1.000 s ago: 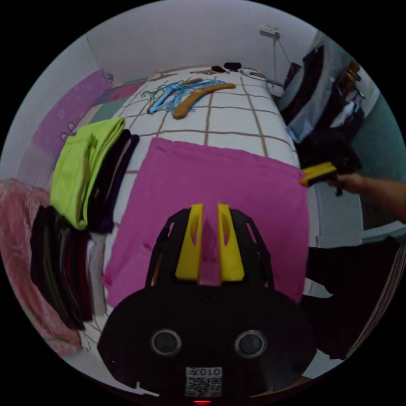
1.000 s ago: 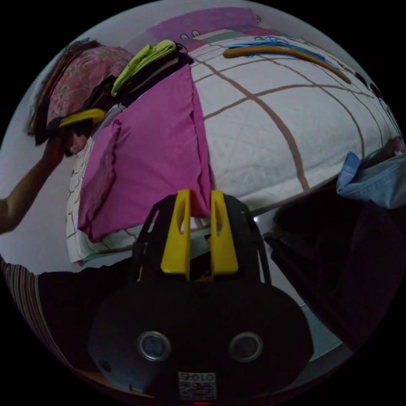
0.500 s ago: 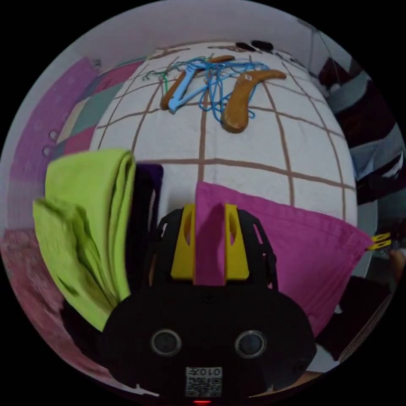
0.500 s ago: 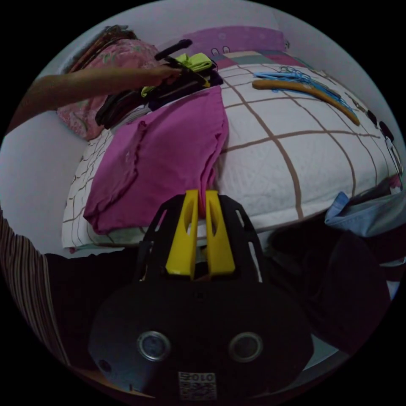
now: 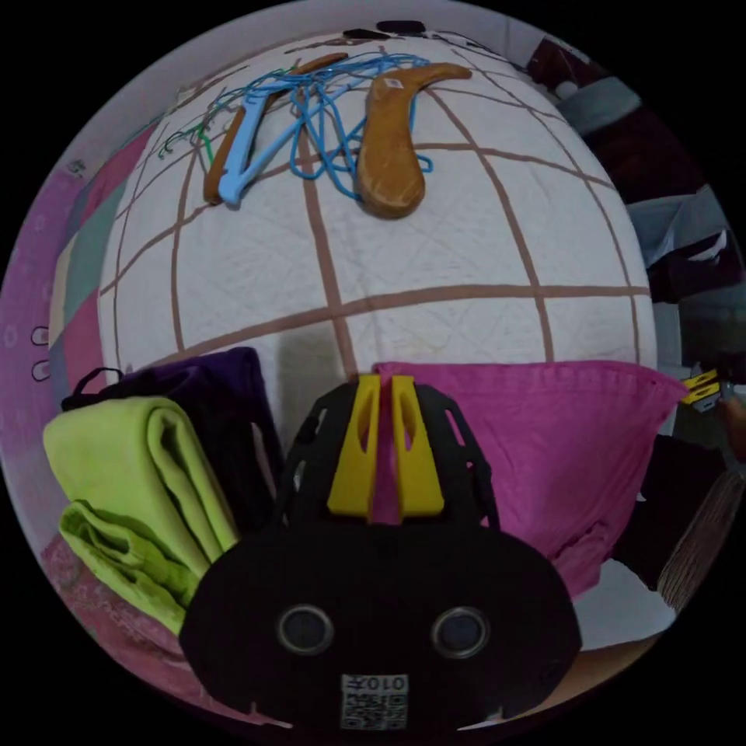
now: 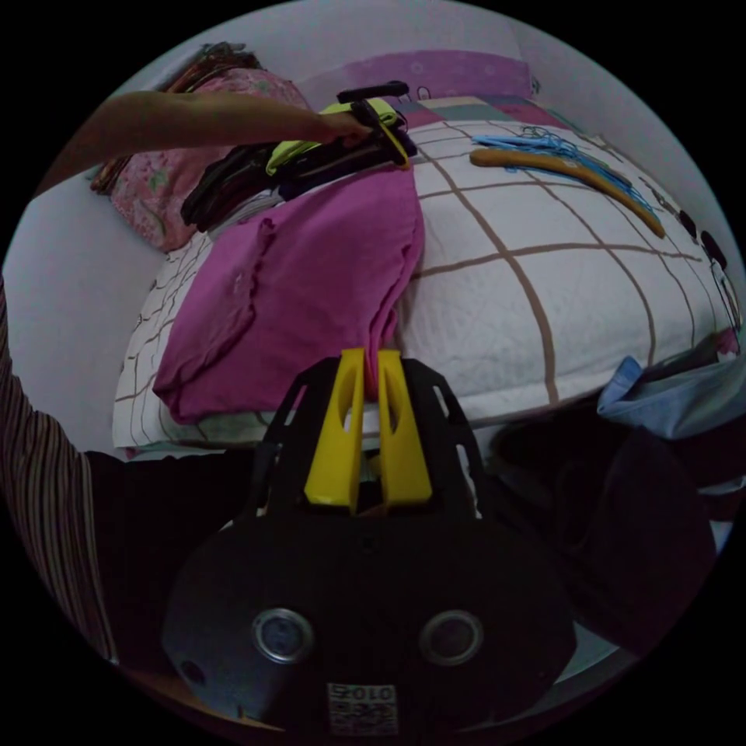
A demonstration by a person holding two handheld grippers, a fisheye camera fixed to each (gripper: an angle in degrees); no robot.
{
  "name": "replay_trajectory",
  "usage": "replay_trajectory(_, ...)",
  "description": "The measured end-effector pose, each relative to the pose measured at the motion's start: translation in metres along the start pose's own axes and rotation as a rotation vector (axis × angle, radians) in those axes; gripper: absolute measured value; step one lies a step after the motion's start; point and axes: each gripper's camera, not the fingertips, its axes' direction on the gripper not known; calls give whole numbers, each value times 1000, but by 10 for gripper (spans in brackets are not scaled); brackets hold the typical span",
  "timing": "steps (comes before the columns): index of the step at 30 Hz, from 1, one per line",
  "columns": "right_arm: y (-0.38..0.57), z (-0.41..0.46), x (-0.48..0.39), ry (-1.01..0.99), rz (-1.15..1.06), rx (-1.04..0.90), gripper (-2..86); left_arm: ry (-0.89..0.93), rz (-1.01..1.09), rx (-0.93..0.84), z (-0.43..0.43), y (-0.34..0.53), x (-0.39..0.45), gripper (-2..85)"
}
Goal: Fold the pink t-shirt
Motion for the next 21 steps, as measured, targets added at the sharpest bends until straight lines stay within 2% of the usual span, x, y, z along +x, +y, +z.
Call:
replay_trajectory(6, 16, -14, -56, 2, -4, 9, 48, 40, 24, 112, -34, 48, -18, 3)
replay_trajectory(11, 23, -35, -131, -41, -89, 39, 48, -30, 92, 145, -80, 127, -20, 0)
replay_trajectory(17, 17, -56, -268, -85, -292, 74, 46, -72, 65, 208, -123, 245, -18, -1)
replay_trajectory(21, 12, -44, -373, -95, -398, 53, 46, -128, 39, 221, -120, 324, -3, -1)
